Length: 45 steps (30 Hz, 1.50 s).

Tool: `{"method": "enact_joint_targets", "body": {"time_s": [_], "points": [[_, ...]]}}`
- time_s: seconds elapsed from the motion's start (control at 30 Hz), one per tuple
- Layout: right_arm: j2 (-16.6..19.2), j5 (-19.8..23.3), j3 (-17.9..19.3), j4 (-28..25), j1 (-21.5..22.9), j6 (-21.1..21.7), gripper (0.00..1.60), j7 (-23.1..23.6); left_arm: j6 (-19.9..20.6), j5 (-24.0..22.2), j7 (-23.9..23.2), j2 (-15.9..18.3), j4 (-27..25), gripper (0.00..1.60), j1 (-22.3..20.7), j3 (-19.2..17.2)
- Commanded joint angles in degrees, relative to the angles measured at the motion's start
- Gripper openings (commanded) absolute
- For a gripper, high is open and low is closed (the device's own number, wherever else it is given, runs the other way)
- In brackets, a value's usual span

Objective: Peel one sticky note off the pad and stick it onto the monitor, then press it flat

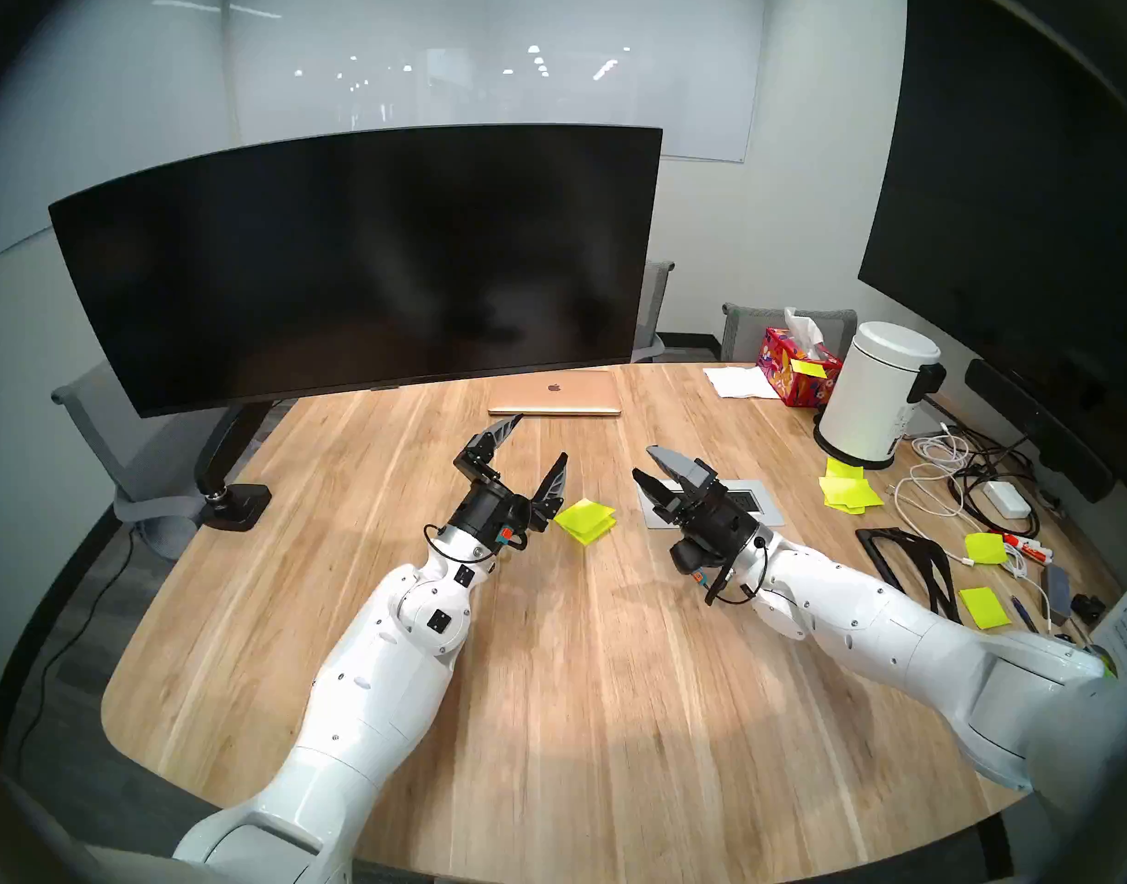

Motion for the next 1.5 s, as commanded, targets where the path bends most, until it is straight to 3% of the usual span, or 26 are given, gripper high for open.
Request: {"method": "enact_joint_targets", "body": {"time_s": [0.0, 0.6, 0.87, 1.03, 1.47], "points": [[2.47, -0.6, -0.01, -3.21, -0.52, 0.76, 1.6, 0.87, -0.11, 0.06, -0.02, -0.12, -0.97, 1.6, -0.34, 0.13], [5.2, -1.91, 0.06, -5.43, -1.31, -1.56, 1.6, 3.07, -0.11, 0.06, -0.02, -0.12, -0.97, 1.6, -0.34, 0.13], [6.76, -1.55, 0.19, -5.61, -0.35, -5.61, 1.6, 4.79, -0.13, 0.07, -0.01, -0.13, -0.94, 1.6, -0.35, 0.12], [7.34, -1.08, -0.06, -4.99, 0.74, -10.32, 1.6, 6.51, -0.14, 0.07, 0.0, -0.13, -0.93, 1.6, -0.36, 0.12], [7.69, -6.25, -1.07, -2.68, 3.93, -14.85, 1.6, 7.26, -0.16, 0.08, 0.02, -0.14, -0.89, 1.6, -0.37, 0.12]]}}
